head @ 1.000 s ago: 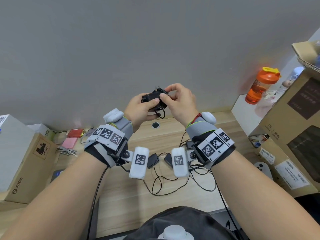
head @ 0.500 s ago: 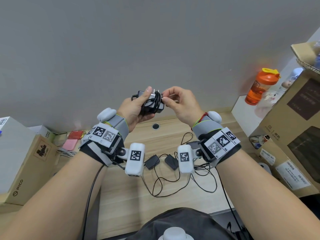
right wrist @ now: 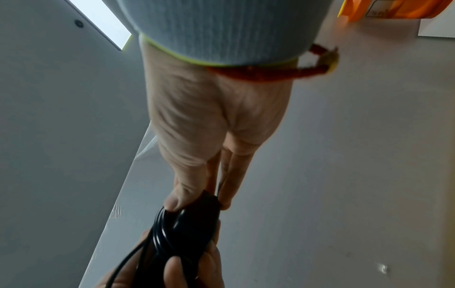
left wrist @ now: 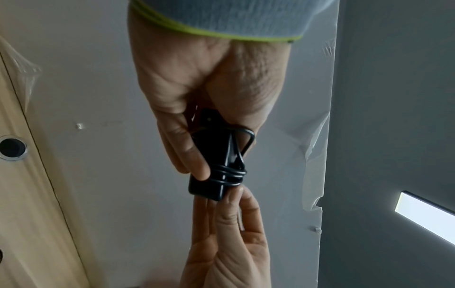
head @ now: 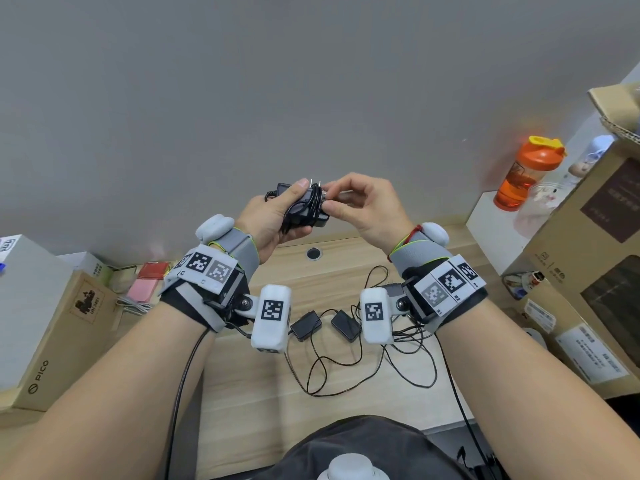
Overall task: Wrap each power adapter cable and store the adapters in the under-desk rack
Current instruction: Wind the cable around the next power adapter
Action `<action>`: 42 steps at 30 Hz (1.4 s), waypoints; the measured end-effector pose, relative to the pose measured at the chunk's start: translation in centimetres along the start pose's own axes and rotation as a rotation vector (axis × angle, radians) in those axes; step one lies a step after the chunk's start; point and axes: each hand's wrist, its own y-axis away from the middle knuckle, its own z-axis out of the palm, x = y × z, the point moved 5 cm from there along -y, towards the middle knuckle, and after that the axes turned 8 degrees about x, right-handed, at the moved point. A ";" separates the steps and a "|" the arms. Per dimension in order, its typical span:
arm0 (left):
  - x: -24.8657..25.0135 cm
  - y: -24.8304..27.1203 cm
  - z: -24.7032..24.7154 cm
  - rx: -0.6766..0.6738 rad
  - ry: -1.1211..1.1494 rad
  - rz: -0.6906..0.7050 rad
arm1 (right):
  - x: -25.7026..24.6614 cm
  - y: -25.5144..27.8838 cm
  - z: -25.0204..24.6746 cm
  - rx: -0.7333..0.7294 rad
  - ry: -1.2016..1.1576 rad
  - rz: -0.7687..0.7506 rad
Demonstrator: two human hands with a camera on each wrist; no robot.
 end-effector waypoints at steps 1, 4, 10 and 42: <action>-0.1 -0.1 0.0 0.000 -0.010 0.002 | 0.2 -0.1 0.0 0.010 0.022 0.000; -0.1 -0.1 0.1 -0.010 -0.028 -0.009 | 0.8 -0.6 -0.2 0.048 0.069 0.013; 0.0 -0.3 0.4 -0.038 -0.102 -0.007 | 1.2 -0.9 -1.0 0.204 -0.209 0.182; -3.0 -0.2 4.4 -0.122 -0.394 -0.012 | 5.7 -0.5 -4.5 -0.059 -0.168 0.379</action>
